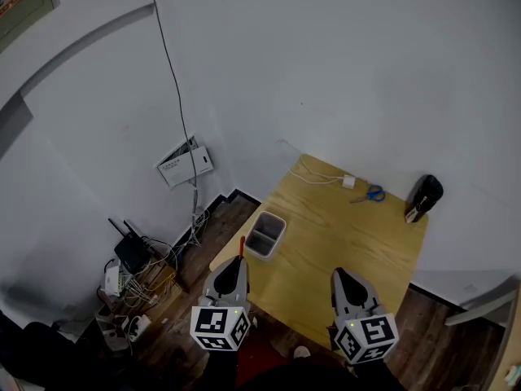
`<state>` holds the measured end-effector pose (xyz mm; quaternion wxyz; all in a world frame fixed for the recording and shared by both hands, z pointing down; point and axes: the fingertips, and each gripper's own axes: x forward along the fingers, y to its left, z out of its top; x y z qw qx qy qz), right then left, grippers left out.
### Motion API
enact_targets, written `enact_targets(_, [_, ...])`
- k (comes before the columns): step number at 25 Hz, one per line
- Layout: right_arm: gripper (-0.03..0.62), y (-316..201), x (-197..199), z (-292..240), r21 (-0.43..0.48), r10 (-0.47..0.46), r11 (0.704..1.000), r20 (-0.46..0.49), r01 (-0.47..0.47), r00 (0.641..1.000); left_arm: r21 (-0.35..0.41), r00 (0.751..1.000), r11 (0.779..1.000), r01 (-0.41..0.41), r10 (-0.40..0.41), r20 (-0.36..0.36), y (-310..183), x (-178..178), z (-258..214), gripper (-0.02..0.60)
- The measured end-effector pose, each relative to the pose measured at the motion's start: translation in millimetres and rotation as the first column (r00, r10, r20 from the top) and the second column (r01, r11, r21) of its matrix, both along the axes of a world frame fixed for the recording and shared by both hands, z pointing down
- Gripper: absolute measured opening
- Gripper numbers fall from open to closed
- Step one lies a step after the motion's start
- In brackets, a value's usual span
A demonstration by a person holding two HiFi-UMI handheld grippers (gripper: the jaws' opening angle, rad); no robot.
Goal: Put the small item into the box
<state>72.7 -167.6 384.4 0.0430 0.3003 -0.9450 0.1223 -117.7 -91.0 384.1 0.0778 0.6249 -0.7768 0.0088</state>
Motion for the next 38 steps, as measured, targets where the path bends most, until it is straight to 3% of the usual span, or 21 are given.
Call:
enact_targets(9, [0.008, -22, -47, 14, -0.021, 0.147, 0.989, -0.043, -0.148, 0.988, -0.023, 0.987, 0.987, -0.157, 0.156, -0.049, -52, -53, 20, 0.012])
enact_targets(19, [0.008, -35, -91, 16, -0.027, 0.312, 0.949, -0.071, -0.315, 0.947, -0.029, 0.929, 0.929, -0.369, 0.367, -0.052, -97, -85, 20, 0.012])
enact_targets(26, [0.008, -33, -101, 17, -0.026, 0.438, 0.897, -0.073, -0.441, 0.896, -0.038, 0.858, 0.857, -0.513, 0.511, -0.054, -116, -85, 25, 0.012])
enact_targets(38, [0.008, -13, -90, 22, -0.030, 0.606, 0.792, -0.087, -0.610, 0.791, -0.084, 0.709, 0.705, -0.704, 0.705, -0.027, -137, -60, 36, 0.012])
